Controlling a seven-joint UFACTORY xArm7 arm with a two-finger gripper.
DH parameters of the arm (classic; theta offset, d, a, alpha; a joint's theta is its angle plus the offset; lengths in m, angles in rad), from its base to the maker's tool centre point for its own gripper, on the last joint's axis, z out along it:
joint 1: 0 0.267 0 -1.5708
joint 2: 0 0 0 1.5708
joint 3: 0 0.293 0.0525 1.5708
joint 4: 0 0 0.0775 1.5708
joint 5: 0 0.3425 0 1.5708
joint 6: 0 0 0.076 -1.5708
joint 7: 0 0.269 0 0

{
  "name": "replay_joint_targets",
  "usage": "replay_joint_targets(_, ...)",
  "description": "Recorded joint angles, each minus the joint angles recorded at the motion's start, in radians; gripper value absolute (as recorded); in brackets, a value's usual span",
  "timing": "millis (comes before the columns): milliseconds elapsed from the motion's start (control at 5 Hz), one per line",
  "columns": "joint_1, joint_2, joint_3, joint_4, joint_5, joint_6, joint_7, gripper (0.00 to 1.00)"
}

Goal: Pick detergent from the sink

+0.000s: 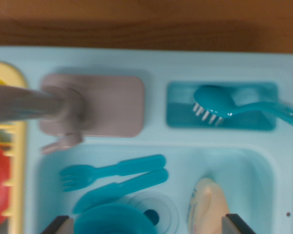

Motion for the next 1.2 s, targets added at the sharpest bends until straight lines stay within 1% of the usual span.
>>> replay_joint_targets(200,-0.0085,0.019,-0.01,-0.036,0.0061,-0.045,-0.025,0.0)
replay_joint_targets(400,-0.0085,0.019,-0.01,-0.036,0.0061,-0.045,-0.025,0.0)
replay_joint_targets(600,-0.017,0.039,-0.02,-0.073,0.0123,-0.09,-0.05,0.0)
replay_joint_targets(800,-0.017,0.039,-0.02,-0.073,0.0123,-0.09,-0.05,0.0)
replay_joint_targets(1000,-0.025,0.057,-0.03,-0.107,0.0181,-0.132,-0.074,0.0)
replay_joint_targets(1200,-0.025,0.057,-0.03,-0.107,0.0181,-0.132,-0.074,0.0)
